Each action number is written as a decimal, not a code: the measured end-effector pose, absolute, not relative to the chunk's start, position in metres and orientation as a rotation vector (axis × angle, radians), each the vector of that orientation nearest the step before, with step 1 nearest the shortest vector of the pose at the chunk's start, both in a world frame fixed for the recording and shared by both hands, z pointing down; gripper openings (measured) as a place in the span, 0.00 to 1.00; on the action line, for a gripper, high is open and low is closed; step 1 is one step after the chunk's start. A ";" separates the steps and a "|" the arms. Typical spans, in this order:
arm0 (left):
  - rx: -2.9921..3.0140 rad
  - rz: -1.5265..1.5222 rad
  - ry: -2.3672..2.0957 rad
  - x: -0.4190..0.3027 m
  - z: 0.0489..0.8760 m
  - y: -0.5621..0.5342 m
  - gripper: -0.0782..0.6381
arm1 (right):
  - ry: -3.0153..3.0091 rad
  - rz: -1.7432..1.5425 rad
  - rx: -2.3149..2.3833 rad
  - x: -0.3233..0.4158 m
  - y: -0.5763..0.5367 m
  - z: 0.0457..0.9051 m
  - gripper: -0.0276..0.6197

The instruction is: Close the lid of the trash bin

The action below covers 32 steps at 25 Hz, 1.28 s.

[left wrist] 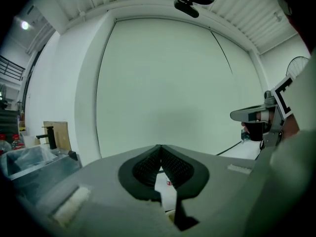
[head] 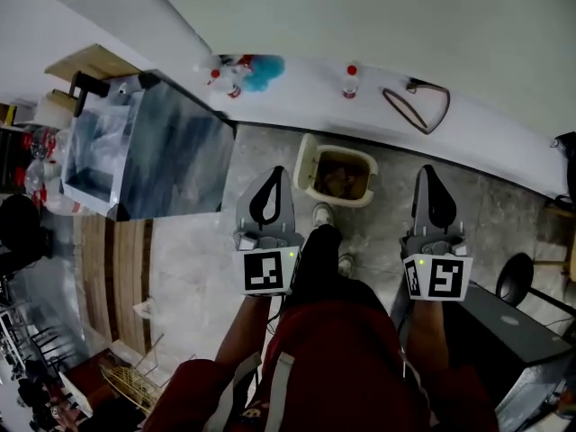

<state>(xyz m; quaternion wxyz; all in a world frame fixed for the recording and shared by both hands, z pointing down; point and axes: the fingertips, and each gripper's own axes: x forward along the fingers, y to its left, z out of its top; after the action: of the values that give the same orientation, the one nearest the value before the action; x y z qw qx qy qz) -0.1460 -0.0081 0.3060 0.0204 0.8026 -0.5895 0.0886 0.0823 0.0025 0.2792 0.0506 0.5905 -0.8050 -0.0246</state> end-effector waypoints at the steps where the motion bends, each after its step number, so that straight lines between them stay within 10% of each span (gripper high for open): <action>1: 2.480 0.291 -1.819 -0.147 0.315 -0.016 0.12 | -2.455 -0.064 1.776 0.077 -0.006 0.287 0.04; 32: 2.086 0.843 -1.217 -0.156 0.661 -0.062 0.34 | -2.373 0.290 1.421 -0.021 -0.147 0.477 0.04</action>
<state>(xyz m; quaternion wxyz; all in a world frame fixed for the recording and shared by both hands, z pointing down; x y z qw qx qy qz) -0.1565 -0.0621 0.6608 0.2879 0.7810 -0.4556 0.3156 -0.0206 -0.1467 0.4768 0.1792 0.5028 -0.8394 0.1028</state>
